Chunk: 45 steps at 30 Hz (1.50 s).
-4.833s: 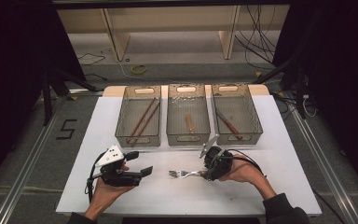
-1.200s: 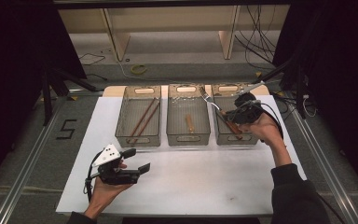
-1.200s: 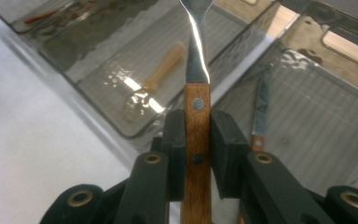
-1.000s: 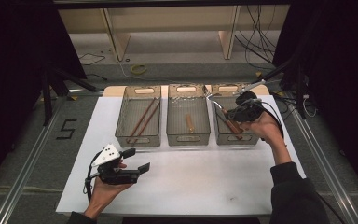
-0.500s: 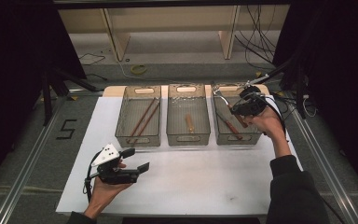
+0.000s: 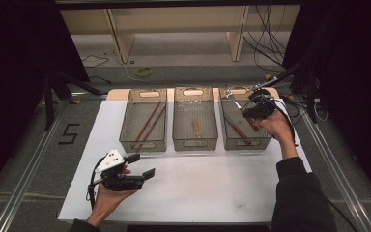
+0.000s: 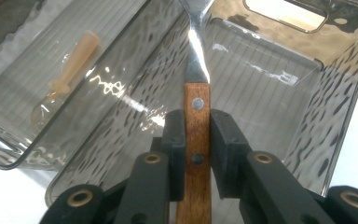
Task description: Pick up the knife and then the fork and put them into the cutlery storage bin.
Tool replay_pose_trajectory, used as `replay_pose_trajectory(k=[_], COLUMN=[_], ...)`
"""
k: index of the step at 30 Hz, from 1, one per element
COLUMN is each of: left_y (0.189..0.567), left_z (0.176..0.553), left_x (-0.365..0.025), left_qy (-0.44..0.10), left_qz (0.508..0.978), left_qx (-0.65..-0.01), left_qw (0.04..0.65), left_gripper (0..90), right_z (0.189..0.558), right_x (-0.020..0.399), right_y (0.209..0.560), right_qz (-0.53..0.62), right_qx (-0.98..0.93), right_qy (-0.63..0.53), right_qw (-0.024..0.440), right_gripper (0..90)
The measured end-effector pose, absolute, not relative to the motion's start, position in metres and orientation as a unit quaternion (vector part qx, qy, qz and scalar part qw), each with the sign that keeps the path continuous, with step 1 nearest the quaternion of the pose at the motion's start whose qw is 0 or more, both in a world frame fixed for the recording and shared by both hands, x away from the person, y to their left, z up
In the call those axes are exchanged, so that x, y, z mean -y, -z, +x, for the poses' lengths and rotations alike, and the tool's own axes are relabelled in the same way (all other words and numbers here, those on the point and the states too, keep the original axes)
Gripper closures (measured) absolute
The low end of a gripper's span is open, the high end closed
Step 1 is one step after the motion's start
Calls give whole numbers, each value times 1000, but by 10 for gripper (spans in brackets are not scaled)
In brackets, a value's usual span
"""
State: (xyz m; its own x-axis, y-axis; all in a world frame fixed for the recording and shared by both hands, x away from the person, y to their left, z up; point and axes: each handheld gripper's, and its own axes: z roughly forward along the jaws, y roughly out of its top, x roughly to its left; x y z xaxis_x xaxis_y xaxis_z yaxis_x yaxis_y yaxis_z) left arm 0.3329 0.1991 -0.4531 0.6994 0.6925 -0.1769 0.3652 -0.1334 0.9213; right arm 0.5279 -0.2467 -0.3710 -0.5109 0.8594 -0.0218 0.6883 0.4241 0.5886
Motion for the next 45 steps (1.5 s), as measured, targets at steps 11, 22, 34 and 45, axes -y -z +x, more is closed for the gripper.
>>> replay_pose_trajectory(k=[11, 22, 34, 45], left_y=[453, 453, 453, 453], left_z=[333, 333, 333, 333], left_x=[-200, -200, -200, -199], left_qy=[-149, -148, -148, -148], left_qz=[738, 738, 738, 738], left_qx=[-358, -357, -357, -357], left_qw=[553, 553, 553, 552], left_gripper=[160, 160, 160, 160], right_z=[535, 539, 542, 543], right_x=[246, 245, 243, 243], right_y=[377, 383, 391, 398], right_qz=[479, 487, 494, 498], right_qx=[-826, -824, -826, -829], right_qy=[-252, -244, -224, -208], right_qw=[159, 156, 150, 143], right_gripper=[776, 776, 776, 775])
